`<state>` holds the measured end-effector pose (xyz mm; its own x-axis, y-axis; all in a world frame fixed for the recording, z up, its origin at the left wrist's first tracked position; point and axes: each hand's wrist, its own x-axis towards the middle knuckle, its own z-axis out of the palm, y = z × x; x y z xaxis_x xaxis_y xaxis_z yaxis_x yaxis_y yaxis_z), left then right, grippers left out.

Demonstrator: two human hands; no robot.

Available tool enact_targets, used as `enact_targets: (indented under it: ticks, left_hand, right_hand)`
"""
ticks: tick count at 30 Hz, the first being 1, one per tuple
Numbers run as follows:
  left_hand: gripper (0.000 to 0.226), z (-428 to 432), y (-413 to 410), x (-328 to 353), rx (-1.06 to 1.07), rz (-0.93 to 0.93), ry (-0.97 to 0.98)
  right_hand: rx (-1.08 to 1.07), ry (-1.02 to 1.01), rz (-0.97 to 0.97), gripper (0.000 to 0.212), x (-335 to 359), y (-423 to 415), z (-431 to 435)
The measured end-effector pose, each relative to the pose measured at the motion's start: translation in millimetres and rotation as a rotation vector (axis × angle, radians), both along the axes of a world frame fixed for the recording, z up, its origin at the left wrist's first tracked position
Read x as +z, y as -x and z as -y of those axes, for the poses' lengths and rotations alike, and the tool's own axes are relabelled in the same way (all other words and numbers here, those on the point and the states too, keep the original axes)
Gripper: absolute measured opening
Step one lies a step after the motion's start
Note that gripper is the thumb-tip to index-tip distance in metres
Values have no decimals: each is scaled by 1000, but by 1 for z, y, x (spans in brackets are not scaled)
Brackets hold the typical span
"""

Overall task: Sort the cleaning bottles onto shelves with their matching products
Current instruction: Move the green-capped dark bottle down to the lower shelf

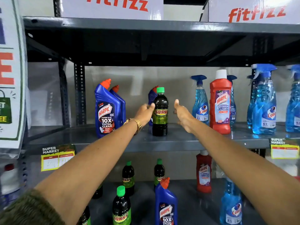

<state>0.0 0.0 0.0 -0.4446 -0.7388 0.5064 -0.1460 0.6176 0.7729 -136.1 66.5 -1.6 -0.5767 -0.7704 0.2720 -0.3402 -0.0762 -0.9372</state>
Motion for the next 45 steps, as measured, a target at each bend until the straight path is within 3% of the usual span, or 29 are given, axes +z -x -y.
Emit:
enact_targets:
  ticks: [3, 5, 7, 10, 19, 30, 39, 45]
  left_hand:
    - [37, 1, 3, -12, -99, -13, -195]
    - [37, 5, 4, -18, -165, -48, -283]
    - [31, 9, 4, -21, -205, -41, -320]
    - [38, 12, 4, -26, -226, -50, -349]
    - [46, -2, -8, -28, -226, -51, -343]
    - [32, -95, -51, -42, -423, -29, -184]
    - [29, -120, -7, -168, -461, 34, -354]
    - [35, -108, 48, -280, -240, 128, -376]
  right_hand:
    - [63, 1, 127, 70, -15, -4, 11]
    - [130, 15, 134, 53, -24, -9, 15]
    - [164, 48, 103, 37, -28, -11, 17]
    - [163, 114, 132, 38, -33, -8, 20]
    - [138, 168, 44, 38, -38, -11, 3]
    - [127, 353, -91, 37, -65, -43, -125]
    - [119, 269, 73, 29, -198, -14, -154]
    - [88, 50, 151, 36, -297, 28, -129]
